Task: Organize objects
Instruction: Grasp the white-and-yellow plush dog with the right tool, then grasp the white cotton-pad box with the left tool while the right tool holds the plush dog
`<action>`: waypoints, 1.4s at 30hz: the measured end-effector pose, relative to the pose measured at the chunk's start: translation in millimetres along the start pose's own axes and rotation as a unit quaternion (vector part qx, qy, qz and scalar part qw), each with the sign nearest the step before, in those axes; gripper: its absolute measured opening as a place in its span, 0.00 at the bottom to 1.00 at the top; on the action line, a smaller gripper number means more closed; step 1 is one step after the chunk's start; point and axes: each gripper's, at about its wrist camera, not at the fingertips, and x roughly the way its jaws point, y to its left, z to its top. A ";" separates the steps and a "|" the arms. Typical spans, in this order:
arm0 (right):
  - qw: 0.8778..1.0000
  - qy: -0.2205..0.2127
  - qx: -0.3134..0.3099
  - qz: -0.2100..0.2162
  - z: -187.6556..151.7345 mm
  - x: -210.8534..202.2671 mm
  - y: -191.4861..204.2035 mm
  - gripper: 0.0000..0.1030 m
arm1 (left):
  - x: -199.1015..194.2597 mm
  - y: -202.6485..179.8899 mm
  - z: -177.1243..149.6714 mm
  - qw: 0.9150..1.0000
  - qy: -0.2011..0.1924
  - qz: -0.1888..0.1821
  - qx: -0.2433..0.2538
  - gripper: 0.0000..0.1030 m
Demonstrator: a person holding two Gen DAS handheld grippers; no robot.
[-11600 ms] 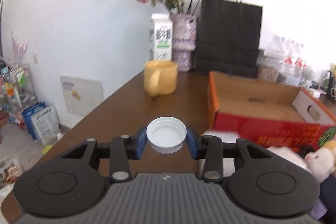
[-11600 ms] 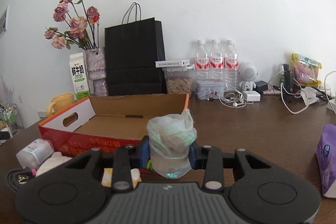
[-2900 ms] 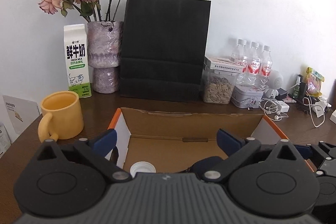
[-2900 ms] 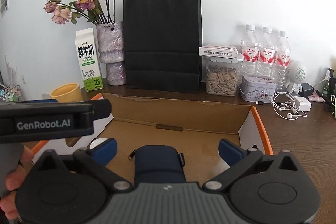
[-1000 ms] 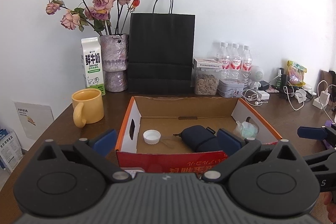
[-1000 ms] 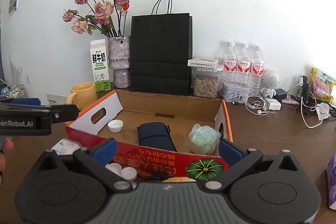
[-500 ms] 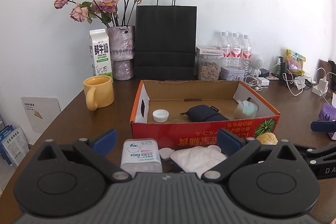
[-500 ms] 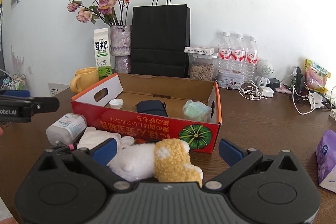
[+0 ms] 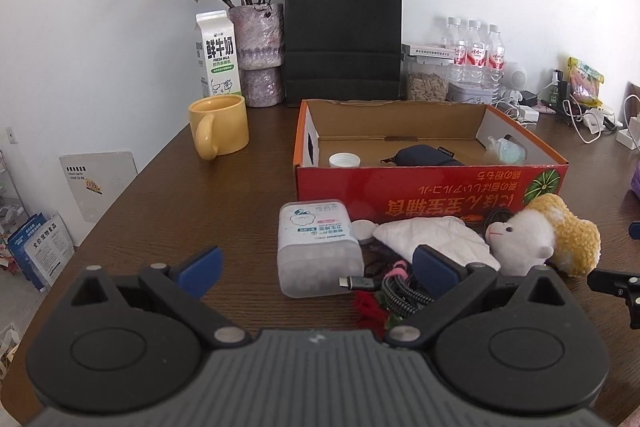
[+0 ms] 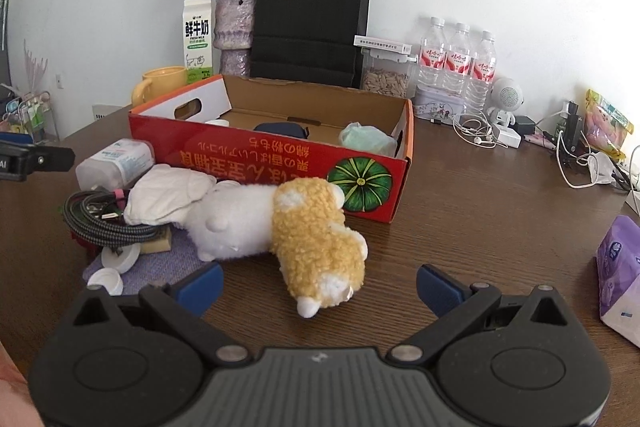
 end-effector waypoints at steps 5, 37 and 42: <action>1.000 0.008 0.000 -0.003 3.0 14.1 -4.6 1.00 | 5.5 4.0 0.4 1.000 0.008 0.003 -0.009 1.00; 0.998 -0.027 0.007 0.053 -0.1 54.1 -11.3 0.48 | 46.5 12.7 7.6 0.999 0.035 0.020 -0.033 1.00; 0.998 -0.058 0.019 0.035 -1.5 44.0 -15.3 0.48 | 54.7 12.6 8.3 0.998 0.042 0.023 -0.038 1.00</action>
